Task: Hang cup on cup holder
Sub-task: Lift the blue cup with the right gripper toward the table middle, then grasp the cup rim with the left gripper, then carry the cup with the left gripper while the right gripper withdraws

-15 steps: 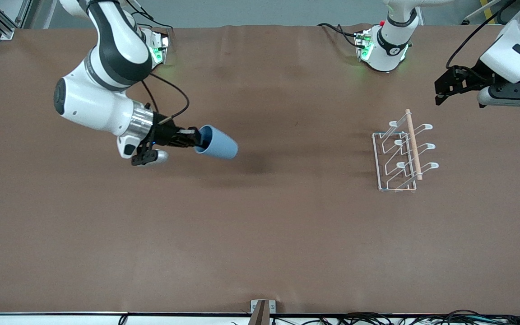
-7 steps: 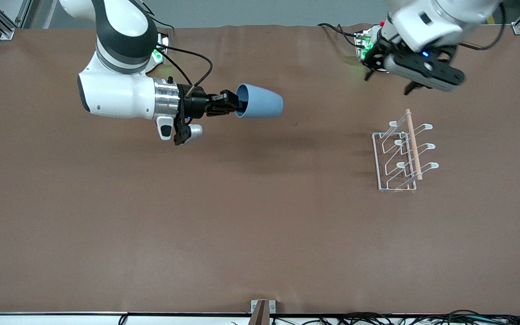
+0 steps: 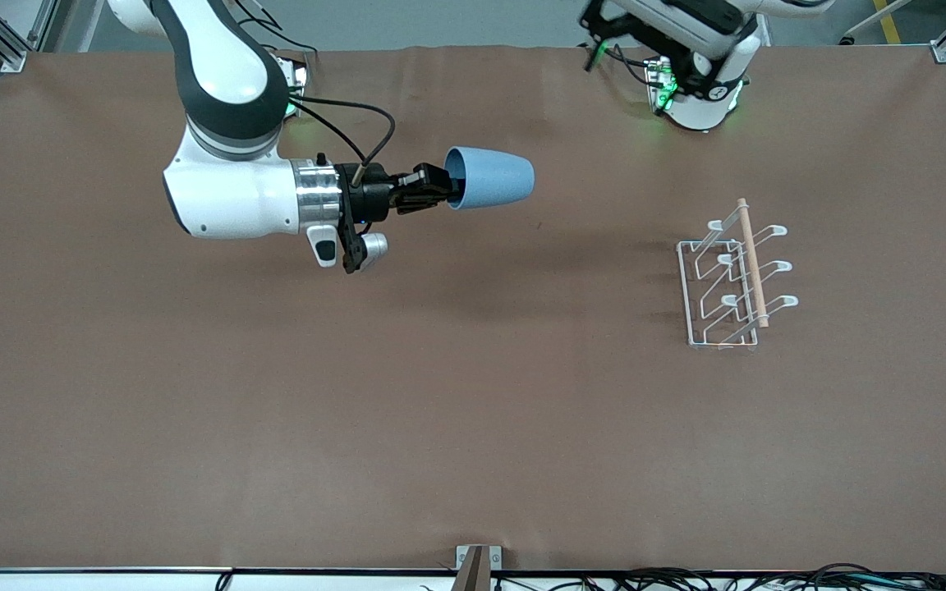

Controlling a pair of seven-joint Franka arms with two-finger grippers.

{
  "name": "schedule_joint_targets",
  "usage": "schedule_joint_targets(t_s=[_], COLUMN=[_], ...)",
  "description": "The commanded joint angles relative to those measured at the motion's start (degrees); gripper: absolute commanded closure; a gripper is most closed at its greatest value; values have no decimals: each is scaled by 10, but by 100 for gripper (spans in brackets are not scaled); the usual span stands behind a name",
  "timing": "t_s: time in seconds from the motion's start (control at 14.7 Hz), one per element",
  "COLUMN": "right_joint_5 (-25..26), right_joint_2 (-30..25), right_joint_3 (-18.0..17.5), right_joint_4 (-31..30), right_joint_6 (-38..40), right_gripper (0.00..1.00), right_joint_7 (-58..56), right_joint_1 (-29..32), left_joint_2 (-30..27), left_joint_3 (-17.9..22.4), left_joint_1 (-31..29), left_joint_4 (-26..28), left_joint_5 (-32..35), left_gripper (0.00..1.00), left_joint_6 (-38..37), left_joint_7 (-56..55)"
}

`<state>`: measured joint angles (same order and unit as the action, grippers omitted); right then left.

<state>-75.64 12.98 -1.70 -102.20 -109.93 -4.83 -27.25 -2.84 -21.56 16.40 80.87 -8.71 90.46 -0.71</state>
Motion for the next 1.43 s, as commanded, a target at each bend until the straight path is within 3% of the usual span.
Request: schedule_joint_targets(t_s=[0.0, 0.41, 0.61, 1.36], right_joint_5=[-17, -16, -16, -16], right_joint_2=[5, 14, 16, 16], right_joint_3=[3, 3, 3, 4], right_joint_4=[10, 9, 8, 4], right_joint_6=[7, 9, 9, 32], right_gripper=[98, 98, 97, 96], right_joint_7=[-8, -17, -22, -23], right_joint_1=[-3, -5, -3, -1], left_joint_2=[40, 133, 153, 178], left_joint_3=[-8, -8, -8, -8], left_joint_1=[21, 78, 77, 78], left_joint_4=[-20, -20, -19, 3], left_joint_5=[-2, 55, 55, 49], left_gripper=[0, 0, 0, 0], left_joint_6=[30, 154, 160, 159], left_joint_7=[73, 175, 252, 286])
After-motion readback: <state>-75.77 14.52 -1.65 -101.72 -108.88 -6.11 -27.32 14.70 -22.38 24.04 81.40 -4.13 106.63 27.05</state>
